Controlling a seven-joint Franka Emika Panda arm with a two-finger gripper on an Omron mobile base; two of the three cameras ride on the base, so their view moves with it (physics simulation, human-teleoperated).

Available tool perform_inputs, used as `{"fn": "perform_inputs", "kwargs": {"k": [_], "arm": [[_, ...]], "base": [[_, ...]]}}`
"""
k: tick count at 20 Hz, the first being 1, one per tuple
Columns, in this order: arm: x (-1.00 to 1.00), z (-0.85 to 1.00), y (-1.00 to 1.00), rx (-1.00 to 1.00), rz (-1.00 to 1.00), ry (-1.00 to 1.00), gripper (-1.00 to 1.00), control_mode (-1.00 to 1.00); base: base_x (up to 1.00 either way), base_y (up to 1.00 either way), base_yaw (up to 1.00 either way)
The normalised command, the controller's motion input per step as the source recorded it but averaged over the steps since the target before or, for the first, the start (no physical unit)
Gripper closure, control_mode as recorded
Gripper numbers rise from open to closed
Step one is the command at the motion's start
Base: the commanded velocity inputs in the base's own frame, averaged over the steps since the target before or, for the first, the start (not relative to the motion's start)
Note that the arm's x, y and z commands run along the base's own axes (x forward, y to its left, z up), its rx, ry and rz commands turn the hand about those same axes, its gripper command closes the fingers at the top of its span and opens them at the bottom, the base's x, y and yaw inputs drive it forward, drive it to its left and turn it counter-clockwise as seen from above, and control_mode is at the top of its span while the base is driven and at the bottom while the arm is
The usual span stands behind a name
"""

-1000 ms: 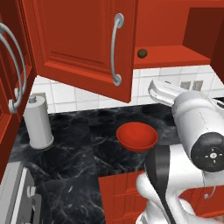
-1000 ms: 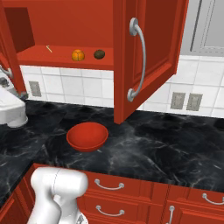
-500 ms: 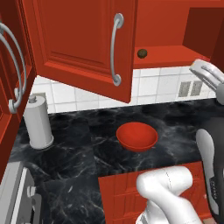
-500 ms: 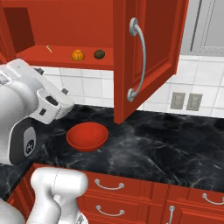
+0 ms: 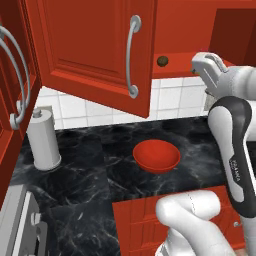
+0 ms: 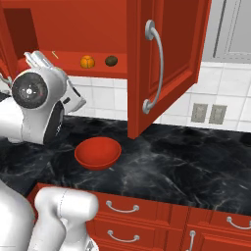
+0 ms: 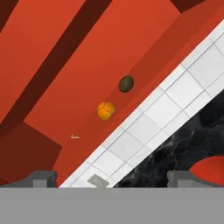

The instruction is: Open the cabinet. Pick the orange and kiwi from the cabinet and place them into the bowl. Then close the cabinet.

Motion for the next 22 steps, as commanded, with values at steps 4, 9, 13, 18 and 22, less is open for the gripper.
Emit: {"fn": "perform_inputs", "kwargs": {"k": [4, 9, 13, 18, 22], "arm": [[0.24, -0.28, 0.43, 0.07, 0.25, 0.04, -1.00, -1.00], [0.11, -0.18, 0.11, 0.18, 0.32, 0.03, -1.00, -1.00], [0.19, -0.05, 0.16, 0.15, 0.25, 0.00, -1.00, -1.00], [0.39, 0.00, 0.55, 0.09, 0.27, 0.04, -1.00, -1.00], [0.23, 0.00, 0.62, 0.05, 0.34, 0.18, -1.00, -1.00]], "base": [[0.00, 0.00, 0.00], [0.00, 0.00, 0.00], [0.00, 0.00, 0.00], [0.00, 0.00, 0.00], [0.00, 0.00, 0.00]]}}
